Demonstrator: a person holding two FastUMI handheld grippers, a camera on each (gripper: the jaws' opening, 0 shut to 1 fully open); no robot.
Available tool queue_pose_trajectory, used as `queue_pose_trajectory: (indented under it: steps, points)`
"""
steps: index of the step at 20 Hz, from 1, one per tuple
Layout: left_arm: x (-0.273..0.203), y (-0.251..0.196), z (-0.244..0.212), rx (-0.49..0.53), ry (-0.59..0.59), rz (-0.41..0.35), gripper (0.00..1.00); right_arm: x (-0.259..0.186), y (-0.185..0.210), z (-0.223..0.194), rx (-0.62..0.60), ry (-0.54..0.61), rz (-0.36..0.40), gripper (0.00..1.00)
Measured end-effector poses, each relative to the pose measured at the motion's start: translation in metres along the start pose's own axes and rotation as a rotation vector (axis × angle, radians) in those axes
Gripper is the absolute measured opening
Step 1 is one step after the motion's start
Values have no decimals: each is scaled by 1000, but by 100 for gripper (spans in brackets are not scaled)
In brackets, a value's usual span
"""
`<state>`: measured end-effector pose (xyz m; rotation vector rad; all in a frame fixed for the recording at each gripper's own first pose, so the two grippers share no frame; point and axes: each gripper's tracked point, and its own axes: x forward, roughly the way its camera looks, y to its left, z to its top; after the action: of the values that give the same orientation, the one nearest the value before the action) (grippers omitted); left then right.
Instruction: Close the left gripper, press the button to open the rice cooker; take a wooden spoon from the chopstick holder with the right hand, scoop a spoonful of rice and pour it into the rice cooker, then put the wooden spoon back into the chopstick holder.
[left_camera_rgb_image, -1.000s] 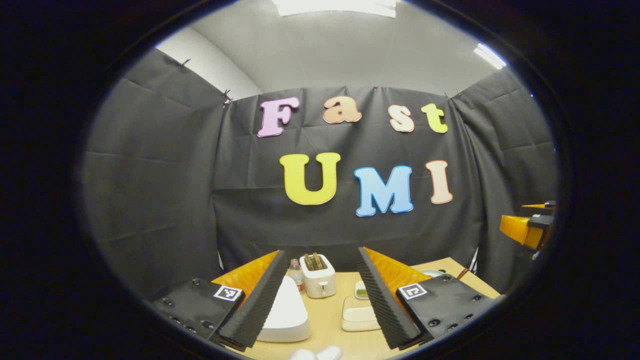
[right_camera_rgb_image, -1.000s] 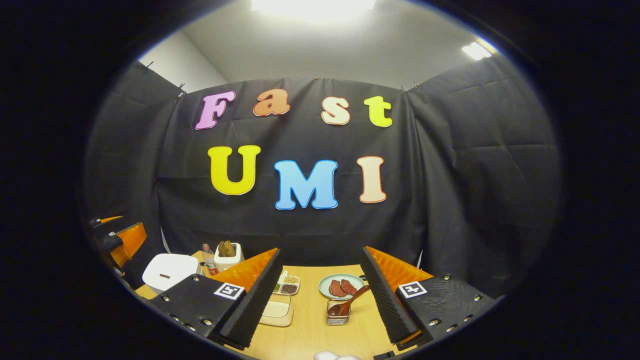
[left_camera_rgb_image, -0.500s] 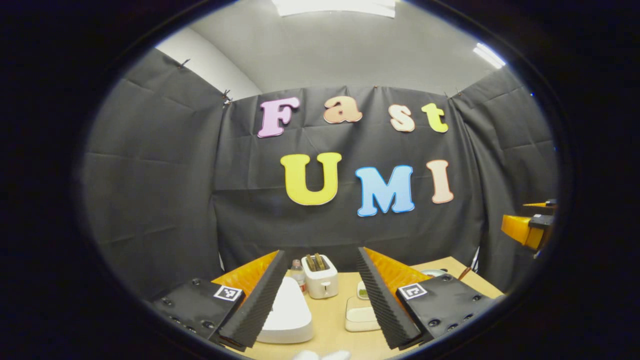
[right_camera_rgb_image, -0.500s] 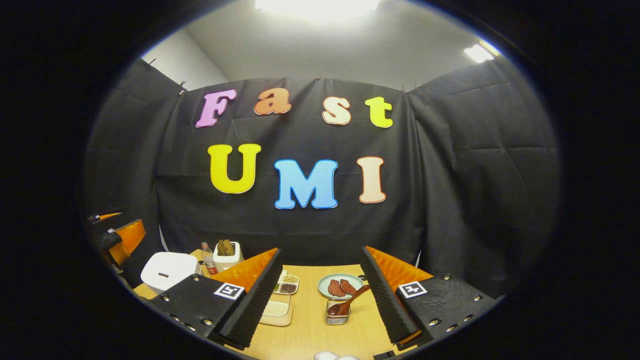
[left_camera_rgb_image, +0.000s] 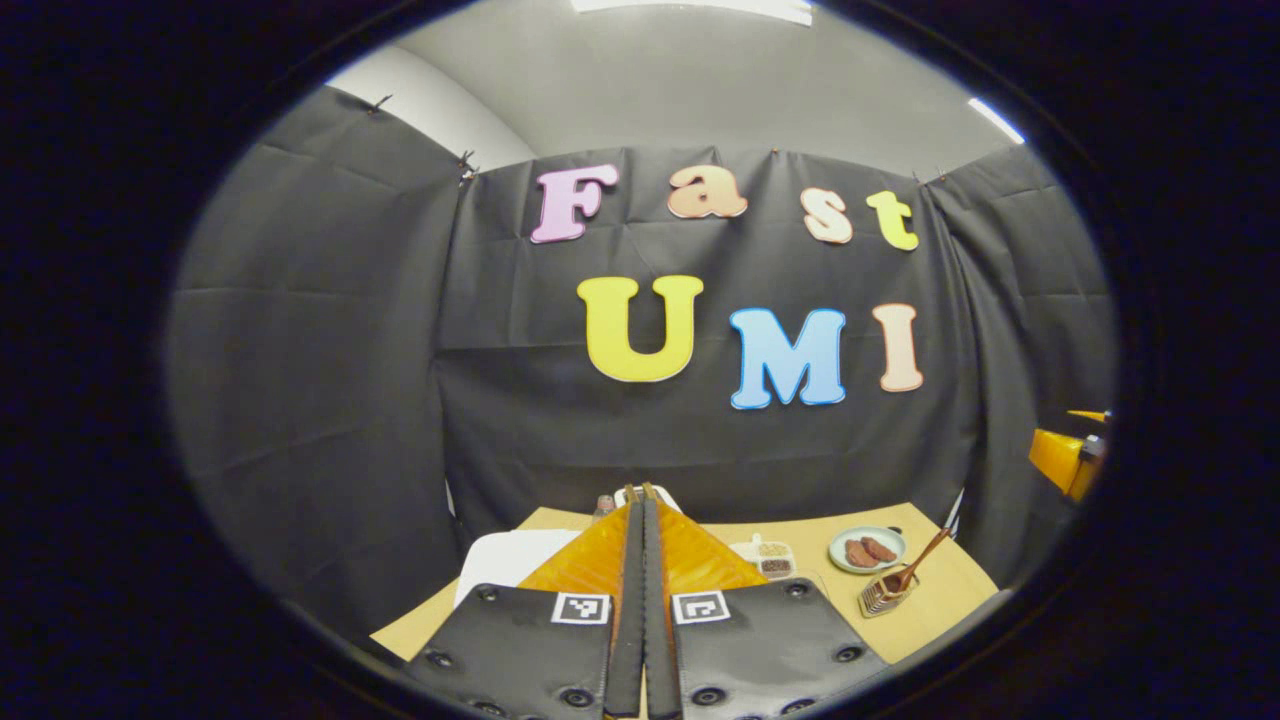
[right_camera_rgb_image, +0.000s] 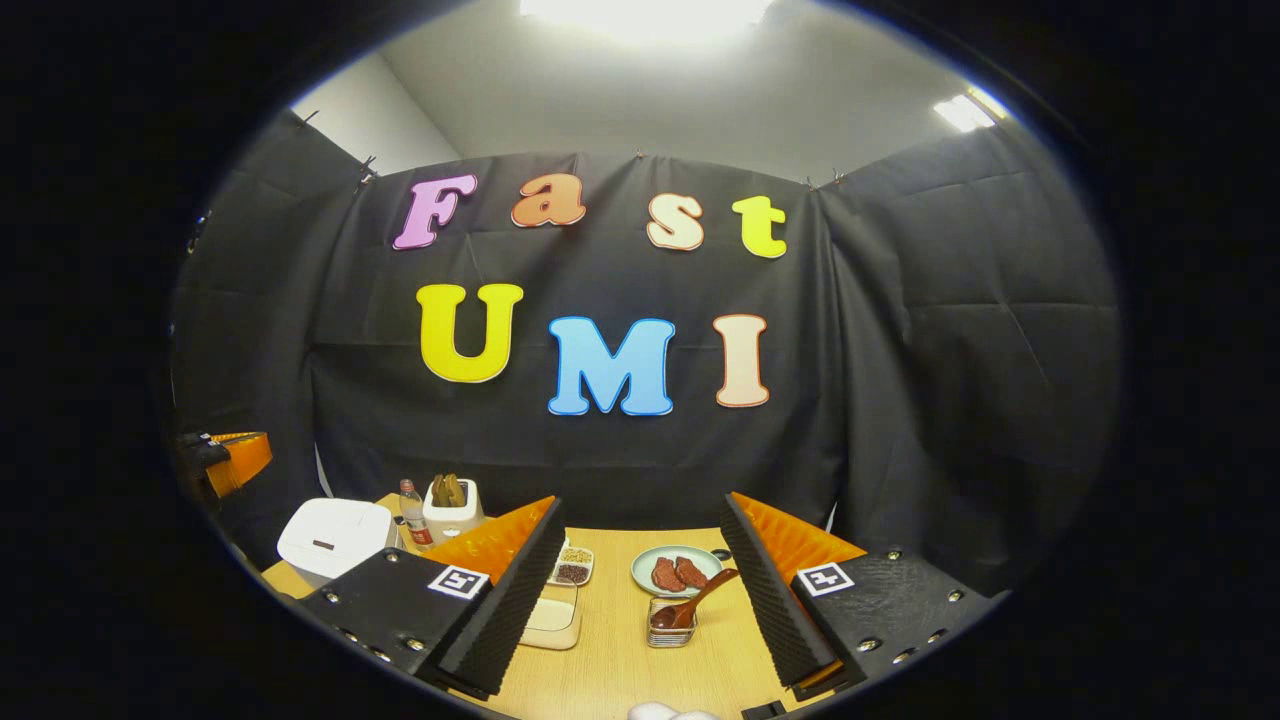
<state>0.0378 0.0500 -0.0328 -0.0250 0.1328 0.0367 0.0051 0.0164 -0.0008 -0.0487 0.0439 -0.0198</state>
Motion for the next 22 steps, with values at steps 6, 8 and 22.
queue_pose_trajectory:
  steps: [6,8,22]
  points:
    - [73,74,-88,-60,224,135,9,-2,11,-20,-31,60,14,96]
    - [97,94,-132,-78,318,176,10,-2,11,-27,-50,85,14,96]
    - [147,127,-264,-54,614,263,9,10,44,-67,-89,213,58,96]
